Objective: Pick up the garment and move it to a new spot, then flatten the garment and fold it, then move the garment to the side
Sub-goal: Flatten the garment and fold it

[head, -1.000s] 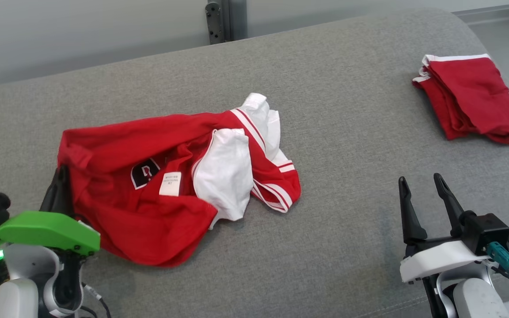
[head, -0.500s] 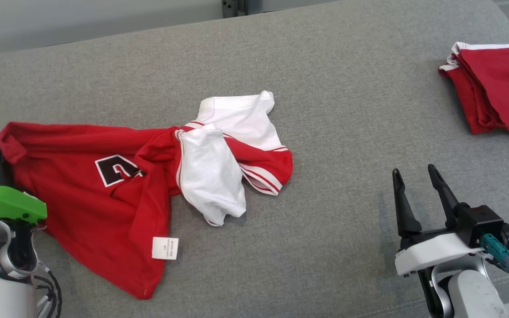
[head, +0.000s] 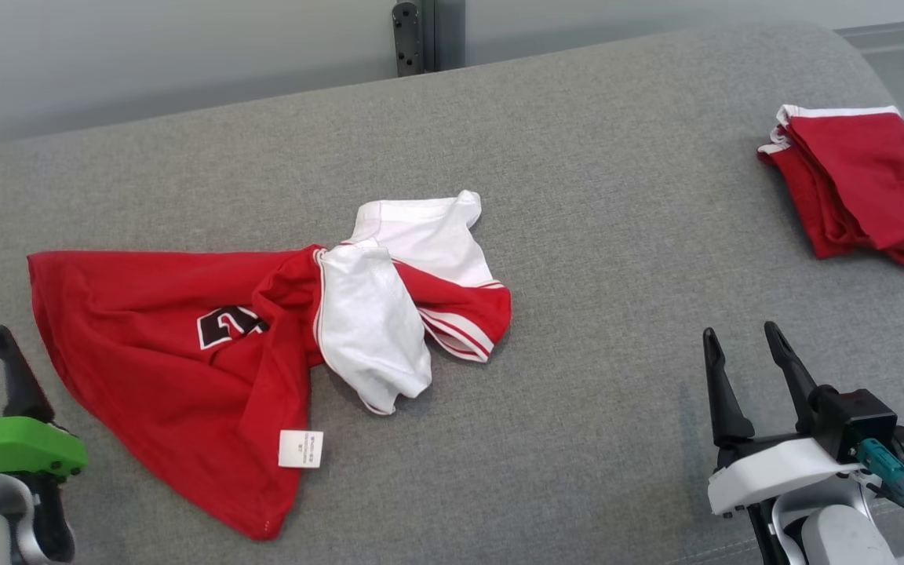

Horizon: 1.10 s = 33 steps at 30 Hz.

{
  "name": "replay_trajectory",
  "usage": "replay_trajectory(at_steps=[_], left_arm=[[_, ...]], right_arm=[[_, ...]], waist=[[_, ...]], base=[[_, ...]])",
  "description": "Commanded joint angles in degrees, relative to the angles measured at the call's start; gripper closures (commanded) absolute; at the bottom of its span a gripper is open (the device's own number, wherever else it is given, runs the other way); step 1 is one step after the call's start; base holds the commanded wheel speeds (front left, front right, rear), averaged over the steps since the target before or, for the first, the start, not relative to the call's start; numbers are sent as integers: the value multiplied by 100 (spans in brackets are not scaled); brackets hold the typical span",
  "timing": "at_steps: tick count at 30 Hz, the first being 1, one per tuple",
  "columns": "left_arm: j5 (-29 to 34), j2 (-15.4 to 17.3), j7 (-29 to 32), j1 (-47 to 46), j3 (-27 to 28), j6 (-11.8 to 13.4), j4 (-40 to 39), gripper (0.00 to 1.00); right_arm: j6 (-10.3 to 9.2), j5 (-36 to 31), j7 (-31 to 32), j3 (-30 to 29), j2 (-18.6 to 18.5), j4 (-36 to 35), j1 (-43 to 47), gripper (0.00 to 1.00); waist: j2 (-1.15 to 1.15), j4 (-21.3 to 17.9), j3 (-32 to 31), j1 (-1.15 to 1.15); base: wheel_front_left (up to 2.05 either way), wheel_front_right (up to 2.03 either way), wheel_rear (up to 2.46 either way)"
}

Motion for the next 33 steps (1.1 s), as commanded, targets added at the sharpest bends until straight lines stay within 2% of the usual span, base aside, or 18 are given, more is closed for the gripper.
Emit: replay_trajectory(at_steps=[1,5,9,12,14,19,27,31,32,33], left_arm=[[36,-100,28,187,-97,3,-206,0],[269,-422,499,744,-691,0,-1277,0],[437,-753,1339,1021,-1626,-118,-2251,0],[591,-906,1992,1002,-2316,-206,-2627,0],[773,-928,2367,864,-2663,-151,-2625,0],[1371,-790,3126,502,-3248,-67,-2462,0],[1905,-357,3759,320,-3589,-96,-2251,0],[1951,-209,3990,324,-3615,-104,-2143,0],[1975,-181,3995,289,-3602,-89,-2112,17],[1995,-154,3977,246,-3590,-67,-2070,54]], right_arm=[[-2,8,-17,-25,-15,-4,93,0],[-2,28,-17,-23,-14,-18,205,0],[-2,70,-17,24,-14,-33,201,0],[-2,104,-17,100,-15,-45,123,0],[-2,149,-17,116,-16,-52,80,0],[-2,231,-17,104,-15,-52,-10,0],[-2,378,-17,64,-13,-45,-43,0],[-2,429,-17,57,-13,-60,-62,0],[-2,435,-17,54,-13,-62,-72,0],[-2,439,-17,51,-14,-65,-90,0]], waist=[[0,46,-244,0],[0,64,-394,0],[0,38,-406,0],[0,-48,-328,0],[0,-131,-269,0],[0,-402,-110,0],[0,-724,115,0],[0,-747,179,0],[0,-744,193,0],[0,-740,206,0]], base=[[0,0,0],[0,0,0],[0,0,0],[0,0,0],[0,0,0],[0,0,0],[0,0,0],[0,0,0],[0,0,0],[0,0,0]])
